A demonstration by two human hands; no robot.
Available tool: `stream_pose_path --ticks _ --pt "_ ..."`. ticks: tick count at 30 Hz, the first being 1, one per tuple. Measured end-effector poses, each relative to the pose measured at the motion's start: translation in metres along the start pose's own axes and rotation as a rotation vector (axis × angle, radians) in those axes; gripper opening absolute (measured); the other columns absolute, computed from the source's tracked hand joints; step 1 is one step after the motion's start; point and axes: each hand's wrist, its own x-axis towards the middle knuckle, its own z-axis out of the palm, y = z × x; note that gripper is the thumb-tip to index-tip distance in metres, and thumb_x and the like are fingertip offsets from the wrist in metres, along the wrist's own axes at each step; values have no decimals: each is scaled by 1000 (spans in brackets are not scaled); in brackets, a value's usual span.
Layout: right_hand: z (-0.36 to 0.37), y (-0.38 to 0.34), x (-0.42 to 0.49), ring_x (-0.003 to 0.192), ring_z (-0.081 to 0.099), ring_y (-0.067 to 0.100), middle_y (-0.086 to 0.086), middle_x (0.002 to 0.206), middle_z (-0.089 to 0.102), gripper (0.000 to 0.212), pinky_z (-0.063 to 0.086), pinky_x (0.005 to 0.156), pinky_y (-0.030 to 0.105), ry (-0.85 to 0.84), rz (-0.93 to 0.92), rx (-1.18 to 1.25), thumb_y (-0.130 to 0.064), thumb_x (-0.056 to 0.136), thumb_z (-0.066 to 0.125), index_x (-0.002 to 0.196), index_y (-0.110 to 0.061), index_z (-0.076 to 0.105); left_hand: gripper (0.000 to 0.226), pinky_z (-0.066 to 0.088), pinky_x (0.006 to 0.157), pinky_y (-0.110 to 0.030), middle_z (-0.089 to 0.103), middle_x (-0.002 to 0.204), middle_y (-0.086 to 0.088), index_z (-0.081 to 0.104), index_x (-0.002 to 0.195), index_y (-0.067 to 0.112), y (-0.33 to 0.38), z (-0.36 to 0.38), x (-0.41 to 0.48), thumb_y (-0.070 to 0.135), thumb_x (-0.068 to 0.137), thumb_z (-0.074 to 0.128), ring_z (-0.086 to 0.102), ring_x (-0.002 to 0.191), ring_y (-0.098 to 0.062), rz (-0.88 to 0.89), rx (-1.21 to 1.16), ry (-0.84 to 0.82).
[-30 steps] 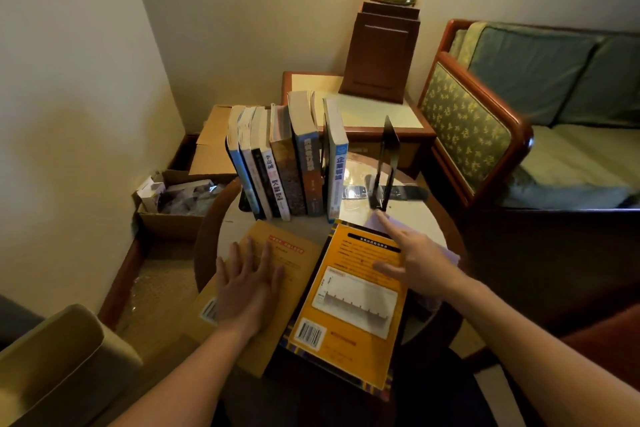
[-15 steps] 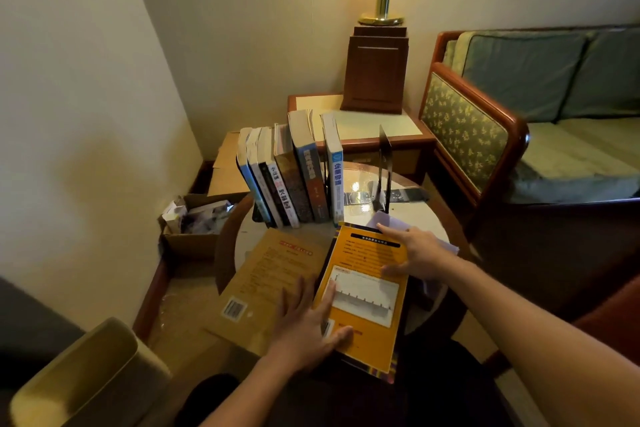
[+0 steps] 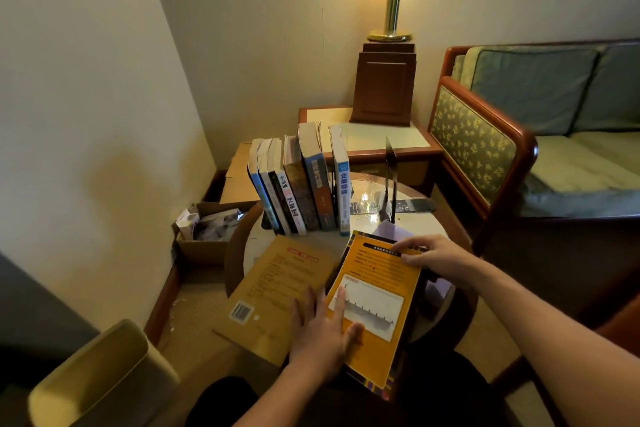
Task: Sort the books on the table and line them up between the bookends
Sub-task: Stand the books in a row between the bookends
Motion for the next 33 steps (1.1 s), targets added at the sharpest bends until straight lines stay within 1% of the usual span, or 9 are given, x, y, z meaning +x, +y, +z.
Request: stream_pose_path --ticks 6,10,13,17,19,21,24,27,33 --pt "-13 -19 -25 107 67 27 10 117 68 25 54 98 49 42 -62 217 -8 98 58 110 -19 77 73 -11 123 -54 -13 168 5 -22 152 49 2 -3 -7 79 92 9 -20 152 -26 60 -174 117" --pt "-29 -46 -49 101 72 29 16 114 72 25 60 86 46 86 -136 348 -7 97 57 113 -16 75 80 9 124 -58 -7 168 9 -14 150 59 20 -23 -7 87 85 24 -7 154 -23 92 -543 178" --pt "-35 -68 -67 101 72 31 18 113 73 28 62 79 41 120 -219 399 -4 97 56 117 -12 72 79 29 118 -58 14 167 8 -1 145 70 30 -42 -6 89 80 41 18 152 -25 89 -904 244" --pt "-38 -87 -83 105 71 32 18 113 73 30 60 85 43 156 -307 512 -4 98 52 123 -9 68 113 32 117 -54 14 167 0 10 159 39 30 -64 -10 91 67 51 25 149 -28 -57 -1189 294" --pt "-35 -91 -84 106 71 32 17 114 73 31 60 86 45 183 -326 567 -4 100 50 123 -10 69 119 32 116 -56 13 167 1 17 158 38 24 -76 -15 93 60 57 25 150 -28 -104 -1324 357" --pt "-28 -92 -82 105 71 31 16 114 73 31 61 85 45 215 -324 609 -4 101 49 123 -12 70 87 38 112 -50 28 163 -3 28 155 38 16 -87 -20 69 82 65 36 143 -27 -178 -1421 481" --pt "-14 -89 -77 106 71 31 15 114 73 31 60 87 45 256 -300 678 -7 102 48 123 -14 70 47 48 85 -34 48 147 -4 48 141 36 -2 -95 -26 32 97 64 55 116 -17 -260 -1523 636" --pt "0 -79 -67 112 67 33 15 119 71 33 56 92 48 279 -269 730 -9 104 44 123 -18 70 44 52 68 -30 54 131 5 51 139 37 -14 -103 -34 24 99 62 60 99 -12 -177 -1658 586" --pt "16 -71 -59 111 65 32 6 132 57 32 61 80 43 57 -182 561 -16 97 59 123 -30 70 29 58 77 -39 62 121 1 60 127 30 -38 -112 -42 18 102 56 64 105 -20 -165 -1602 478"
